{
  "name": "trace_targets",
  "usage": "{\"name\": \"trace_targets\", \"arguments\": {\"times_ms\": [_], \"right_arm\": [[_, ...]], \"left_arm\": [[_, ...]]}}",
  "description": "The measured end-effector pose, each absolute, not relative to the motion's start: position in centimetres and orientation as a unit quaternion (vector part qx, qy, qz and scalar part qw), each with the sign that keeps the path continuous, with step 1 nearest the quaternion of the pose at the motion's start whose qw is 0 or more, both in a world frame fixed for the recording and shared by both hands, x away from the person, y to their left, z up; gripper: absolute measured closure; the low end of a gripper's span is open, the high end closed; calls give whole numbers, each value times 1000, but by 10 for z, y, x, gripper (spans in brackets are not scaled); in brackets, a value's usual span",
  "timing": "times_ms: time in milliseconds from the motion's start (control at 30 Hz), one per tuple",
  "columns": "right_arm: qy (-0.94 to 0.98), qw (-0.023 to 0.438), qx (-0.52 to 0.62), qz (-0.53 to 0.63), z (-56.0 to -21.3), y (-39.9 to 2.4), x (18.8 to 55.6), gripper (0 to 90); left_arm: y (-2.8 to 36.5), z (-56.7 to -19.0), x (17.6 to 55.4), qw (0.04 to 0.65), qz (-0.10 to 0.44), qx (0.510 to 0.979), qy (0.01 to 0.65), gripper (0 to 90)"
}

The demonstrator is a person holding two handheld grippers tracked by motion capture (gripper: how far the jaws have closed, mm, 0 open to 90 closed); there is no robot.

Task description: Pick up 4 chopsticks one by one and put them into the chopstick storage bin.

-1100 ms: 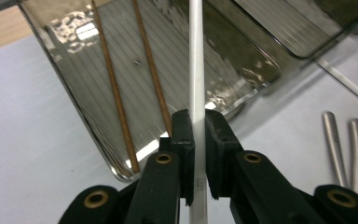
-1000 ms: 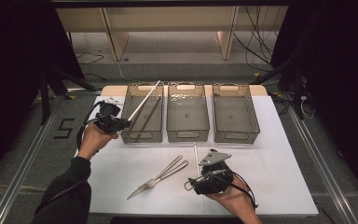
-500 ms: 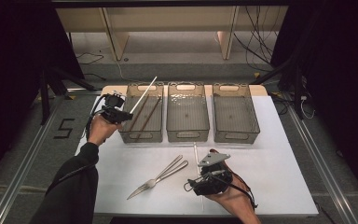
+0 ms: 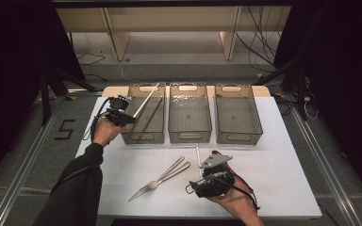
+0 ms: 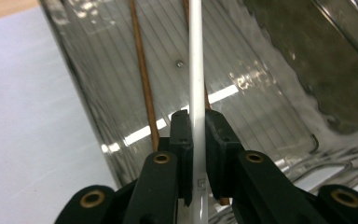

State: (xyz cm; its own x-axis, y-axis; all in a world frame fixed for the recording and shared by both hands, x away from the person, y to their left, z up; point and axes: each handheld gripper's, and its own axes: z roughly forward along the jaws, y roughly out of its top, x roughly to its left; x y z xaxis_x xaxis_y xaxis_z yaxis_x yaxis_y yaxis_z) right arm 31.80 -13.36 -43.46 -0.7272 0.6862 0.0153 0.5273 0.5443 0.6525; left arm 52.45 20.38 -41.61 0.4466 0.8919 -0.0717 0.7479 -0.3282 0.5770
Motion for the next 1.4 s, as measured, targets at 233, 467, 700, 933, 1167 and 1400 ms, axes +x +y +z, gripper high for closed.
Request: {"name": "trace_targets", "arguments": {"times_ms": [233, 467, 700, 933, 1167, 1400], "right_arm": [[870, 121, 350, 326, -434, -134, 318, 290], [869, 119, 360, 318, -434, -135, 318, 290], [871, 107, 374, 299, -435, -135, 321, 295], [881, 103, 392, 245, -442, -129, 327, 340], [887, 96, 400, 209, -450, -122, 338, 405], [892, 86, 406, 179, -454, -117, 352, 461]], "left_arm": [[199, -410, 520, 280, 122, 804, 511, 505], [197, -387, 495, 336, 106, 795, 493, 375], [197, -377, 453, 379, 98, 795, 464, 281], [202, -385, 417, 398, 97, 794, 450, 239], [208, -401, 398, 389, 97, 799, 449, 214], [212, -406, 386, 391, 101, 796, 451, 212]]}}
